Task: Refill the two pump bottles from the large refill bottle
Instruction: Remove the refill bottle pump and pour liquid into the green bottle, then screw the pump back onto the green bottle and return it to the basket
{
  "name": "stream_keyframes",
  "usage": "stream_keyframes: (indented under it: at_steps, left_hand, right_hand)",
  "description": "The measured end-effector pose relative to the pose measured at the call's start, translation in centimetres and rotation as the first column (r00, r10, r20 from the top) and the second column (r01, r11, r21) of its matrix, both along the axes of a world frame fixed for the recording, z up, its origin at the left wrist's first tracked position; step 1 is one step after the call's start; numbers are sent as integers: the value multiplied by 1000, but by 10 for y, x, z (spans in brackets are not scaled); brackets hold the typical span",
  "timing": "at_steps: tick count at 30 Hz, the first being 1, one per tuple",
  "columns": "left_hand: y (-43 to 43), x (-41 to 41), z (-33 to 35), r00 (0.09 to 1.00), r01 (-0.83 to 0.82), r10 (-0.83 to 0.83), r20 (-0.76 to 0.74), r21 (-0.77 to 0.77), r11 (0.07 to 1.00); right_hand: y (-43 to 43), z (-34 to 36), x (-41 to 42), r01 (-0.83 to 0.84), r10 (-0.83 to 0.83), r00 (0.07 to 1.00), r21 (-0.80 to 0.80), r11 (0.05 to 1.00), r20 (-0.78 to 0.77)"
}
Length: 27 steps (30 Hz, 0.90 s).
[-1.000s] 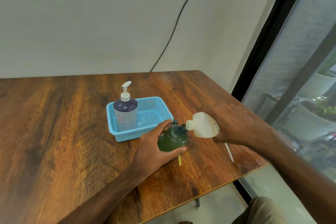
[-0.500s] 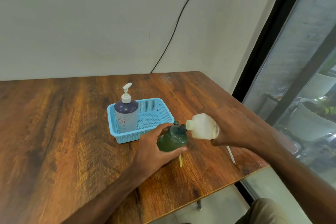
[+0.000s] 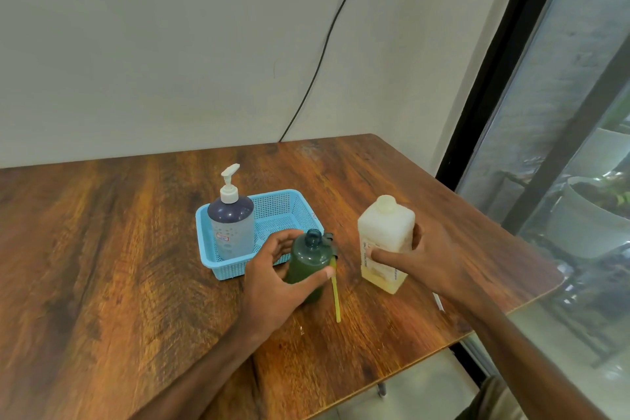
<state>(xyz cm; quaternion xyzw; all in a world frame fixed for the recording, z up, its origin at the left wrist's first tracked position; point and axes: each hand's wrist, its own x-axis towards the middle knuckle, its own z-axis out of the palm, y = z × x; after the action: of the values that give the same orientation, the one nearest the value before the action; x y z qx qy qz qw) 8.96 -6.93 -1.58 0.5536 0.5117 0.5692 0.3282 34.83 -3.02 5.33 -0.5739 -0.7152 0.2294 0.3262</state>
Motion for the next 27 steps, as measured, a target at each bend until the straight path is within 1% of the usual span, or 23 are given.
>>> stream_keyframes:
  at_steps: [3, 5, 10, 15, 18, 20, 22, 25, 27]
  left_hand:
    - [0, 1, -1, 1000, 13, -13, 13, 1, 1000]
    - [-1, 3, -2, 999, 27, -27, 20, -3, 1000]
    - [-1, 4, -1, 999, 40, -40, 21, 2, 999]
    - [-2, 6, -1, 999, 43, -43, 11, 8, 999]
    - [-3, 6, -1, 999, 35, -35, -20, 15, 999]
    - [-3, 6, 0, 999, 27, -26, -46, 23, 999]
    - [-3, 6, 1, 998, 20, -18, -67, 33, 999]
    - [-3, 5, 4, 996, 11, -7, -91, 51, 999]
    - [-3, 4, 6, 994, 13, -6, -106, 66, 998]
  right_hand:
    - [2, -16, 1, 55, -55, 988, -2, 998, -142]
    - [3, -25, 1, 83, -85, 980, -16, 996, -179]
    - [8, -40, 8, 113, -117, 967, -31, 993, -227]
    - [8, -39, 12, 103, -110, 971, -42, 994, -215]
    - [1, -38, 9, 110, -114, 970, -29, 993, -217]
    - [-10, -36, 6, 159, -147, 961, 33, 987, -233]
    - [-23, -32, 0, 237, -194, 946, 143, 961, -262]
    - [-43, -24, -12, 337, -236, 918, 313, 888, -318]
    - [-54, -18, -23, 360, -232, 918, 429, 829, -323]
